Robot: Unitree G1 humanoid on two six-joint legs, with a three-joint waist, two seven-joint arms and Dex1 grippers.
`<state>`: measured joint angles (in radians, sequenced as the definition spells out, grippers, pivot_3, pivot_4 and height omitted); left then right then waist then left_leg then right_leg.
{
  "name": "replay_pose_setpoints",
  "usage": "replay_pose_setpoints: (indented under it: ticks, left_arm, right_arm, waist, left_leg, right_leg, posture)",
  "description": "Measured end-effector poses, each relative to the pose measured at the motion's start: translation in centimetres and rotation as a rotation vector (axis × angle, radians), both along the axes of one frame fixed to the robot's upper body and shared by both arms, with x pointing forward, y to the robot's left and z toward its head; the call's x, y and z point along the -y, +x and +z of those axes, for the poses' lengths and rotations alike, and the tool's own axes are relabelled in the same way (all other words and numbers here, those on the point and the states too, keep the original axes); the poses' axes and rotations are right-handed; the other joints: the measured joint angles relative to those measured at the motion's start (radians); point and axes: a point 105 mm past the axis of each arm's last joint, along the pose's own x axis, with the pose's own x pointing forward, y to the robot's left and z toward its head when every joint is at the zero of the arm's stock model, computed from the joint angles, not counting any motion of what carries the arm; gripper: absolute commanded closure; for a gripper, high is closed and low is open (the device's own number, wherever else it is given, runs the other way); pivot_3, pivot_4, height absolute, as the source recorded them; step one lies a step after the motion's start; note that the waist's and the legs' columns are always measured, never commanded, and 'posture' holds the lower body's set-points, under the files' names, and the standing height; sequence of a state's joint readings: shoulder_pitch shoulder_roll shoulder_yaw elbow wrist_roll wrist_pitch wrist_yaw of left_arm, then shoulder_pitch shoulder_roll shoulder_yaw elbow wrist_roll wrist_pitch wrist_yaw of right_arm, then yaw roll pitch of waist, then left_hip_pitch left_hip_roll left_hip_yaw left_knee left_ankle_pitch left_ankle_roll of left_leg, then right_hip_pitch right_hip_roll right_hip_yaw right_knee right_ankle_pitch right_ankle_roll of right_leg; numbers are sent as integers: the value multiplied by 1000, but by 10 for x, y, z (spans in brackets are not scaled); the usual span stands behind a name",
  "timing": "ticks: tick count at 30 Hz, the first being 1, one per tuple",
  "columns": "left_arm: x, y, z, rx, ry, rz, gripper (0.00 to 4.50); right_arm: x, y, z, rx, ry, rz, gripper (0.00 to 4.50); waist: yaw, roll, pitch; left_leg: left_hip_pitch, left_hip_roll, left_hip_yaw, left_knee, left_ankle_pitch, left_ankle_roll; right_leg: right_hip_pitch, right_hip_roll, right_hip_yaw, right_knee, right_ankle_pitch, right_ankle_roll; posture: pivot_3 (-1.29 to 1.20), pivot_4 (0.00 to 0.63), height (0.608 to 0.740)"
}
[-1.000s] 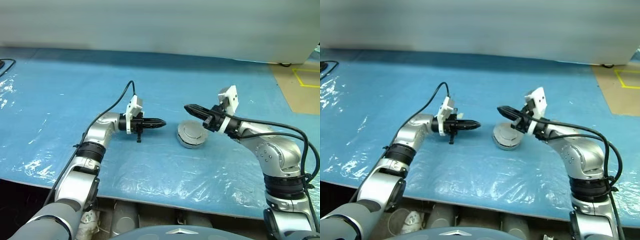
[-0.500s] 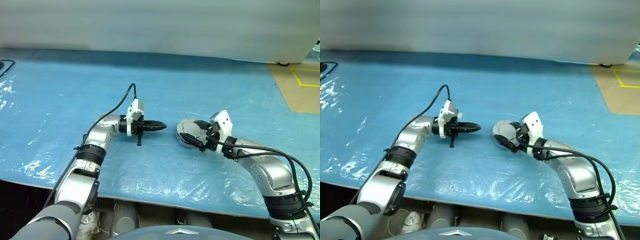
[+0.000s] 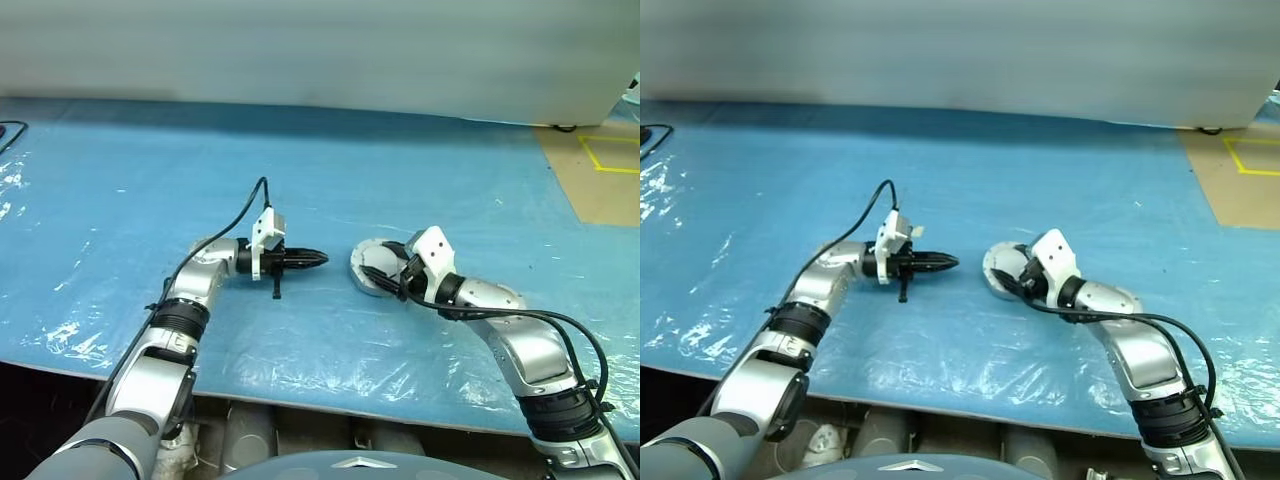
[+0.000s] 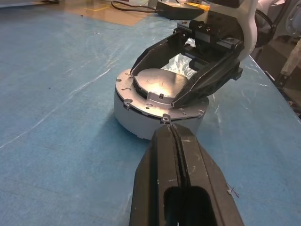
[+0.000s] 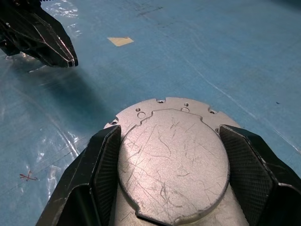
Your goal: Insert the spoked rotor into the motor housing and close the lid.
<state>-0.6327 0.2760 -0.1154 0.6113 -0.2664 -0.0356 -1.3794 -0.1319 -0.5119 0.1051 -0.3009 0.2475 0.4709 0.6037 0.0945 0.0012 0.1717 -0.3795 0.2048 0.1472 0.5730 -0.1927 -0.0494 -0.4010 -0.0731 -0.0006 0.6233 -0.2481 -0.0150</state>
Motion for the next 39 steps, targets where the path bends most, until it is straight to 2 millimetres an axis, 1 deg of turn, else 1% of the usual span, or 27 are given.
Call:
replay_pose_setpoints:
  ticks: [6,11,19,24,28,30,35,37,39]
  left_arm:
    - [-1,2,0,3,3,18,4500]
    - [-2,1,-2,-2,3,25,4500]
    - [-2,2,-3,-1,5,34,4500]
    - [1,1,0,15,11,26,4500]
    - [10,-1,-3,20,38,2,4500]
    - [18,0,-5,13,51,0,4500]
    - [36,5,-2,48,84,1,4500]
    - [44,6,-6,53,95,7,4500]
    - [50,7,-13,52,124,15,4500]
  right_arm:
    - [0,-1,-2,19,13,-19,1536]
    - [-3,-1,-1,2,72,-34,1536]
    - [-4,-4,-4,20,-30,17,1536]
    - [-6,-6,-7,32,-109,47,1536]
    - [-4,-6,-9,13,-154,56,1536]
    - [-3,-6,-8,1,-150,49,1536]
    - [-3,-7,-8,-15,-145,44,1536]
    - [-3,-7,-8,-17,-146,43,1536]
    - [-3,-7,-8,-18,-144,39,1536]
  waist:
    - [0,0,0]
    - [-2,0,0]
    - [0,0,0]
    - [0,0,0]
    - [5,-1,-1]
    - [6,-1,-1]
    - [5,-1,-1]
    - [5,-1,-1]
    - [5,-1,-1]
  left_leg:
    - [1,0,0,0,0,0]
    - [1,0,0,0,0,0]
    - [1,0,0,0,0,0]
    - [5,0,0,0,0,0]
    - [12,0,0,-2,0,0]
    - [12,0,0,-2,0,0]
    - [12,-1,0,-3,0,0]
    - [12,-1,0,-3,0,0]
    - [12,-1,0,-3,0,0]
  right_leg:
    - [0,0,0,0,0,0]
    - [1,0,0,0,0,0]
    - [1,0,0,0,0,0]
    - [6,0,0,0,0,0]
    - [13,-1,0,-3,-3,-4]
    - [13,-1,0,-3,-3,-4]
    - [13,-1,0,-3,-2,-3]
    - [13,-1,0,-4,-1,0]
    - [13,-1,0,-4,-1,0]
  posture:
    - [0,150,740]
    - [0,150,740]
    - [0,150,740]
    - [0,150,740]
    - [0,150,740]
    - [0,150,740]
    - [0,150,740]
    - [0,150,740]
    - [0,150,740]
